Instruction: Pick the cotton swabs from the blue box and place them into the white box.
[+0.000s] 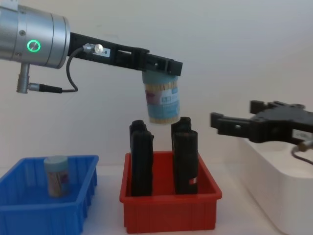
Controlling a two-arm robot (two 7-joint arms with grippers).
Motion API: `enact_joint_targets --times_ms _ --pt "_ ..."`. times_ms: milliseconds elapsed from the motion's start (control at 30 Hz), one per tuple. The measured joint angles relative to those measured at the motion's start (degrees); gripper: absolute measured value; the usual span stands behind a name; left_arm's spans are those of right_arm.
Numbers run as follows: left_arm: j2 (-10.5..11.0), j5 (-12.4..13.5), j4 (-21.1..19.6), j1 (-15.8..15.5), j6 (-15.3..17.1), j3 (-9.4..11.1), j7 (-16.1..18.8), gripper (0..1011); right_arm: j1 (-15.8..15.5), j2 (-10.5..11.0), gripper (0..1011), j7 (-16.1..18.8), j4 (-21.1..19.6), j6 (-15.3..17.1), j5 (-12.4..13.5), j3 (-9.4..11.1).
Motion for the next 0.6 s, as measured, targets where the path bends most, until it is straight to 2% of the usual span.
enact_joint_targets --times_ms 300,600 --pt "0.0 0.0 0.0 -0.04 0.01 0.0 -0.05 661 3.86 -2.31 1001 4.83 2.02 1.26 -2.61 -1.45" --pt "0.0 -0.01 0.0 -0.05 0.0 0.0 -0.1 660 6.44 -3.73 1002 8.12 3.49 2.53 -5.05 -2.6"
